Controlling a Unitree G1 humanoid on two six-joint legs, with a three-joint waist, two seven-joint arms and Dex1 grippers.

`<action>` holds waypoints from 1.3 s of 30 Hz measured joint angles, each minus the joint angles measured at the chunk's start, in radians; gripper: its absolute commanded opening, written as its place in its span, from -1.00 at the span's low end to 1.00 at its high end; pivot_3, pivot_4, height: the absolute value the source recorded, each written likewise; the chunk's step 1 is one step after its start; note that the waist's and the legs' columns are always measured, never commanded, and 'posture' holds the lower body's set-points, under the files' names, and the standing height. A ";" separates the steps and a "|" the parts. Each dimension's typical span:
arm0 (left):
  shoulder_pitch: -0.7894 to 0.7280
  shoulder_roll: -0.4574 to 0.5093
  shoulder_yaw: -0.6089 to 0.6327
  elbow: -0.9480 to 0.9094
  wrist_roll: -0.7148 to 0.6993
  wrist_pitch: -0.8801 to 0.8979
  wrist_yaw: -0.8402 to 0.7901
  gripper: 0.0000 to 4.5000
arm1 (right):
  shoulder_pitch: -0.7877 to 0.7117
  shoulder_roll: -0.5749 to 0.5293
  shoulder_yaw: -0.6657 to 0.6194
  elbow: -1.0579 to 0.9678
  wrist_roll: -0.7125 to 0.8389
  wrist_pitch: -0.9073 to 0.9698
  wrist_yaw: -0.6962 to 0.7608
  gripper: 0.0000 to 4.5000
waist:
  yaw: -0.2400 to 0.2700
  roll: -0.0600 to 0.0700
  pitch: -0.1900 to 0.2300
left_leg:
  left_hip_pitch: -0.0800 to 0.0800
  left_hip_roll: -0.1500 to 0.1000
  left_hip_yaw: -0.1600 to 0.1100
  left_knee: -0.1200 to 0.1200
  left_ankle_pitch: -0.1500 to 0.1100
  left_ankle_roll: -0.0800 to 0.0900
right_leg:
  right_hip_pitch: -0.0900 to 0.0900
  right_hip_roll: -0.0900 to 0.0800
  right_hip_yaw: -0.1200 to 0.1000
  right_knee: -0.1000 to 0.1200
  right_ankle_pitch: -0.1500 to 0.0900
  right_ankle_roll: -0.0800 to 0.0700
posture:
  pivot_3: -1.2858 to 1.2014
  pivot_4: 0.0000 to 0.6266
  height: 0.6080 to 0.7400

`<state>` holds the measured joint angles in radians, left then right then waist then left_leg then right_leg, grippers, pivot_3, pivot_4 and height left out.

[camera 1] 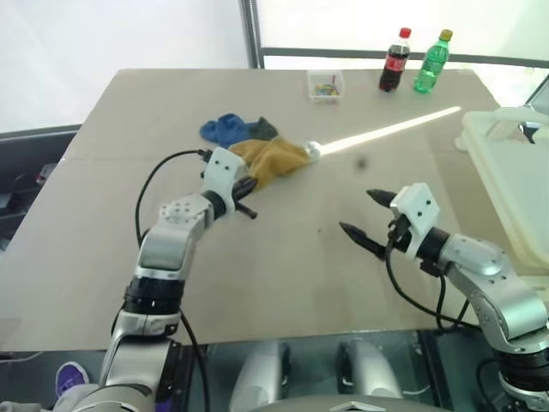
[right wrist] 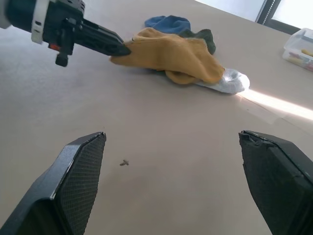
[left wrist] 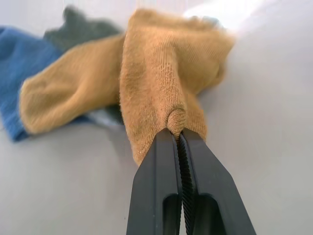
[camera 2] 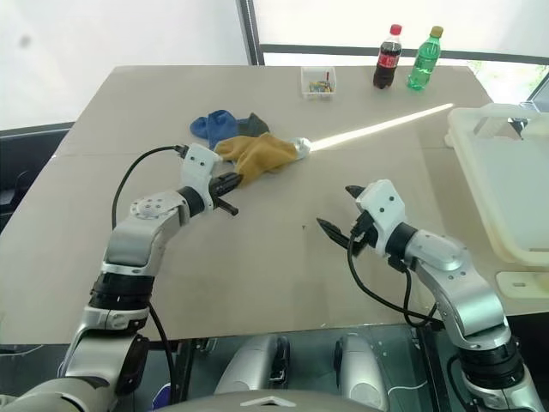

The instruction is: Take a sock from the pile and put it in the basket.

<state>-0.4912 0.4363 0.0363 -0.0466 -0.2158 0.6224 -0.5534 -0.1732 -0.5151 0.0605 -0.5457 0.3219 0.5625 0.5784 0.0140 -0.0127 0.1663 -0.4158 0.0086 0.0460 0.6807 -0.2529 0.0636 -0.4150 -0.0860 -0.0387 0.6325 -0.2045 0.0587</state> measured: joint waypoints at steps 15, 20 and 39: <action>0.208 0.300 -0.088 -0.210 -0.261 0.204 -0.404 -0.99 | 0.079 -0.082 -0.078 -0.033 0.044 0.028 0.027 1.00 | 0.000 0.001 0.000 | 0.000 0.000 0.001 0.000 -0.001 0.002 | 0.000 0.000 0.000 0.000 -0.002 -0.004 | 0.03 -0.52 0.88; 0.140 0.324 -0.198 -0.160 -0.235 0.053 -0.598 -0.99 | 0.101 -0.088 -0.098 -0.061 0.053 0.047 0.013 1.00 | 0.007 0.001 0.000 | 0.000 0.001 0.001 0.000 -0.002 0.002 | 0.000 0.000 0.000 -0.001 -0.003 -0.004 | 0.03 -0.52 0.88; 0.112 0.290 -0.258 -0.047 -0.104 -0.200 -0.670 -0.58 | -0.057 -0.044 0.126 0.114 0.007 0.081 0.088 1.00 | -0.001 0.001 0.001 | -0.002 0.002 0.002 0.002 -0.003 0.005 | -0.002 0.002 0.002 -0.001 -0.002 -0.002 | 0.03 -0.52 0.88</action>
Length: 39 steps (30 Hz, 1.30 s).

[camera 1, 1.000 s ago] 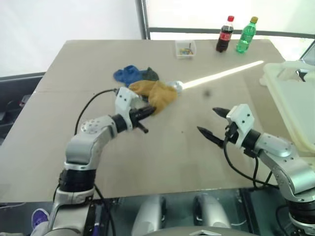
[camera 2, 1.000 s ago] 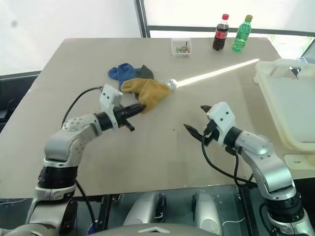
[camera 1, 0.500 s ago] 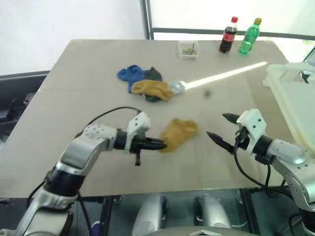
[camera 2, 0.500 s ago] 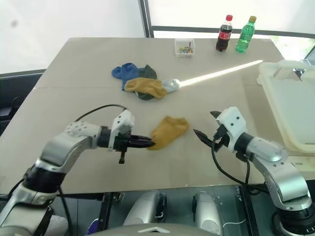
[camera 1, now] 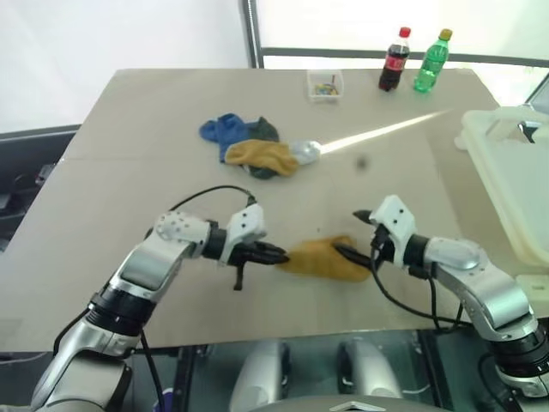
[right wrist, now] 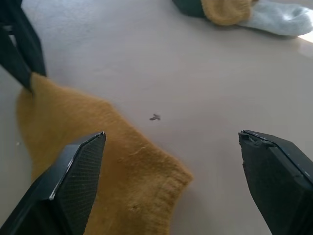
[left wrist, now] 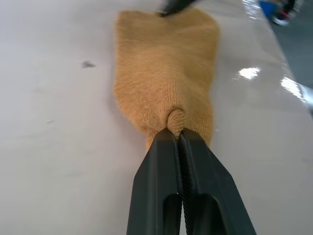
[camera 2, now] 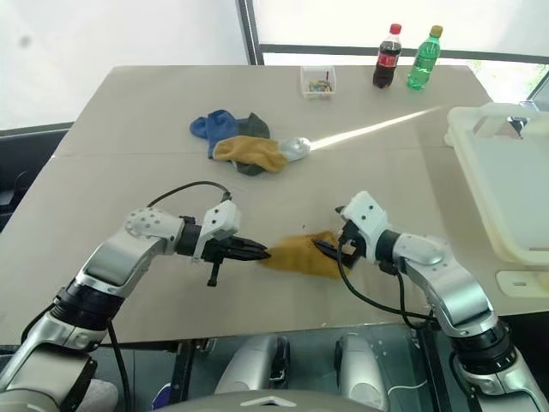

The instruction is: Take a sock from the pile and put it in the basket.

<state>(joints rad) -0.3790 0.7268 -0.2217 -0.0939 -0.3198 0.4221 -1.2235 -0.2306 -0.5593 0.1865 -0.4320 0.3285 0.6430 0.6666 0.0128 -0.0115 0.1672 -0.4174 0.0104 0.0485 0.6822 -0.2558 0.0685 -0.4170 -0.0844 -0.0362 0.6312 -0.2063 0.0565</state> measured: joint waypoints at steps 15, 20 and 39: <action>0.232 -0.082 0.183 -0.211 -0.046 0.216 0.378 0.29 | 0.132 -0.024 -0.038 -0.021 0.001 -0.001 -0.003 0.76 | 0.003 0.000 0.000 | 0.001 0.000 -0.001 0.000 0.000 0.000 | 0.002 -0.002 -0.001 0.000 -0.001 -0.002 | 0.03 -0.52 0.88; 0.198 -0.144 0.133 -0.224 -0.008 0.270 0.489 0.29 | 0.144 -0.021 -0.020 0.032 -0.041 -0.035 -0.007 -0.25 | 0.003 0.000 -0.001 | 0.003 0.000 -0.001 0.000 0.000 0.000 | 0.003 -0.001 -0.001 0.001 -0.001 -0.002 | 0.03 -0.52 0.88; 0.245 -0.137 0.131 -0.347 -0.113 0.428 0.521 -0.98 | 0.130 -0.090 -0.027 0.022 -0.056 -0.079 0.034 -1.00 | 0.001 0.001 -0.002 | 0.002 0.000 -0.001 0.000 0.000 0.000 | 0.002 -0.002 -0.001 0.001 -0.001 -0.002 | 0.03 -0.52 0.88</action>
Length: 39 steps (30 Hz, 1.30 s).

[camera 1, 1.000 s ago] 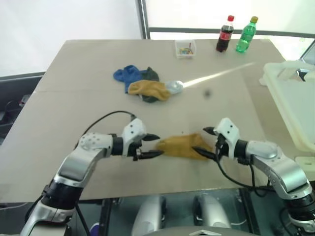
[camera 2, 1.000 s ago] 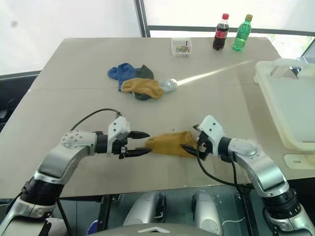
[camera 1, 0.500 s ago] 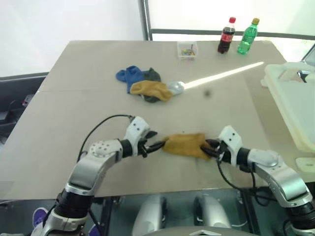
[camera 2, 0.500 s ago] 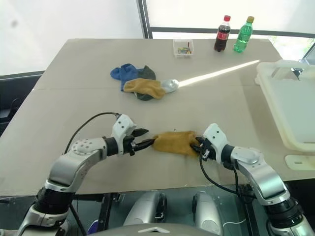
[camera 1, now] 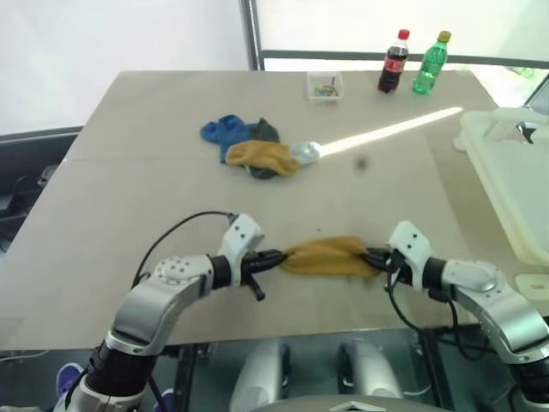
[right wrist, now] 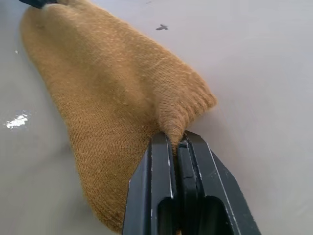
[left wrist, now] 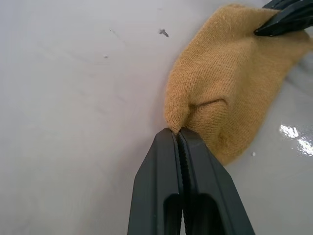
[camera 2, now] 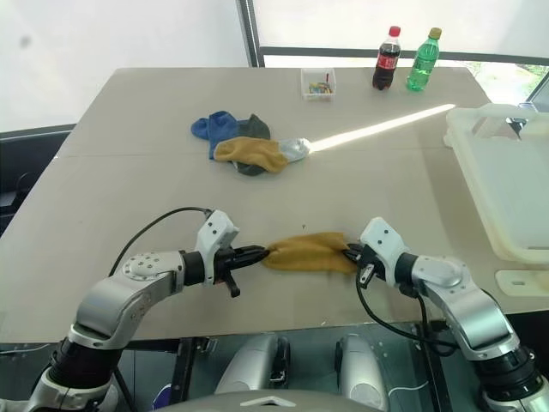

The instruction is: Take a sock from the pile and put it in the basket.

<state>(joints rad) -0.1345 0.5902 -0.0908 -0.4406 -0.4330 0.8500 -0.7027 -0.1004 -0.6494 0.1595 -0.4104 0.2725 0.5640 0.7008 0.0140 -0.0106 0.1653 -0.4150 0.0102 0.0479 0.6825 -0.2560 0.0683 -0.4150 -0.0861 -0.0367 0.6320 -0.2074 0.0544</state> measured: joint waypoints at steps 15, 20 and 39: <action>-0.018 -0.023 0.054 -0.025 -0.060 0.056 0.051 0.28 | -0.033 -0.024 -0.076 0.001 0.091 0.044 0.089 0.35 | 0.000 -0.001 0.001 | -0.001 0.000 0.000 0.000 0.000 0.000 | 0.000 0.000 0.000 0.000 0.000 0.000 | 0.03 -0.52 0.88; -0.070 0.074 0.113 0.051 -0.037 -0.039 -0.001 0.28 | -0.016 -0.041 -0.176 -0.008 0.165 0.031 0.130 0.35 | 0.004 0.000 0.001 | -0.001 0.000 -0.001 0.000 0.000 0.000 | 0.000 0.000 -0.001 -0.001 0.000 0.000 | 0.03 -0.52 0.88; -0.592 -0.156 -0.171 0.836 0.501 -0.614 0.147 0.28 | -0.075 0.038 -0.169 -0.037 0.142 -0.044 0.032 0.35 | 0.001 -0.002 0.001 | -0.004 -0.003 0.000 0.000 -0.001 0.002 | 0.000 0.000 -0.001 -0.004 0.003 0.005 | 0.03 -0.52 0.88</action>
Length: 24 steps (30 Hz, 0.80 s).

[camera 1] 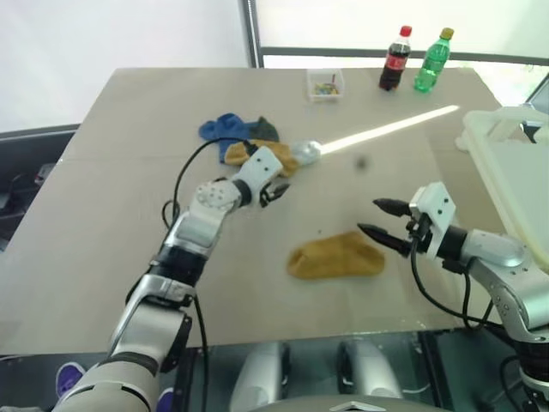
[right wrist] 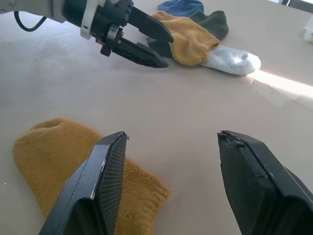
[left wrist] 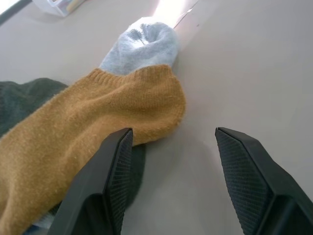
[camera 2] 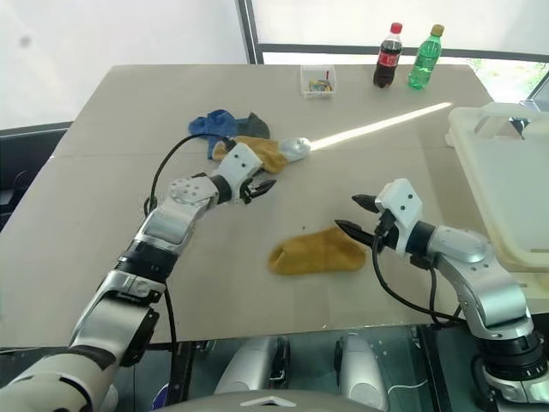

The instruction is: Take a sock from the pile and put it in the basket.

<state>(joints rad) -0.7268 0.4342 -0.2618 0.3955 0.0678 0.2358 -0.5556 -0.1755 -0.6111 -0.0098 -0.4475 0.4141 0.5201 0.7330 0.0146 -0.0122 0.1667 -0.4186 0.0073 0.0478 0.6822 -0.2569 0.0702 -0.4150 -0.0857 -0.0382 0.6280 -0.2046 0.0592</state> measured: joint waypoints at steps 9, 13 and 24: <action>-0.107 -0.116 -0.033 0.219 0.140 -0.108 0.140 0.16 | 0.002 -0.005 -0.003 -0.037 0.006 0.023 -0.018 0.37 | 0.002 0.000 0.000 | 0.000 0.000 0.000 0.001 -0.001 0.001 | 0.000 0.000 0.000 0.000 0.000 0.000 | 0.03 -0.52 0.88; -0.117 -0.135 -0.030 0.265 0.153 -0.135 0.160 -0.39 | 0.002 -0.008 -0.003 -0.045 0.008 0.033 -0.021 0.38 | -0.001 0.000 0.000 | 0.000 0.000 0.000 0.001 -0.001 0.001 | 0.000 0.000 0.000 0.001 0.000 0.000 | 0.03 -0.52 0.88; -0.082 -0.106 0.012 0.215 0.145 -0.153 0.130 -0.97 | 0.002 -0.011 -0.004 -0.062 0.018 0.046 -0.029 0.38 | -0.002 0.000 0.000 | 0.000 0.001 0.000 0.001 -0.001 0.001 | 0.000 0.000 -0.001 0.001 0.000 0.000 | 0.03 -0.52 0.88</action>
<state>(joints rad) -0.8085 0.3284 -0.2501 0.6102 0.2129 0.0830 -0.4251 -0.1738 -0.6218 -0.0134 -0.5092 0.4316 0.5657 0.7036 0.0129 -0.0126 0.1669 -0.4185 0.0081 0.0476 0.6830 -0.2575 0.0711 -0.4149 -0.0861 -0.0388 0.6286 -0.2044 0.0595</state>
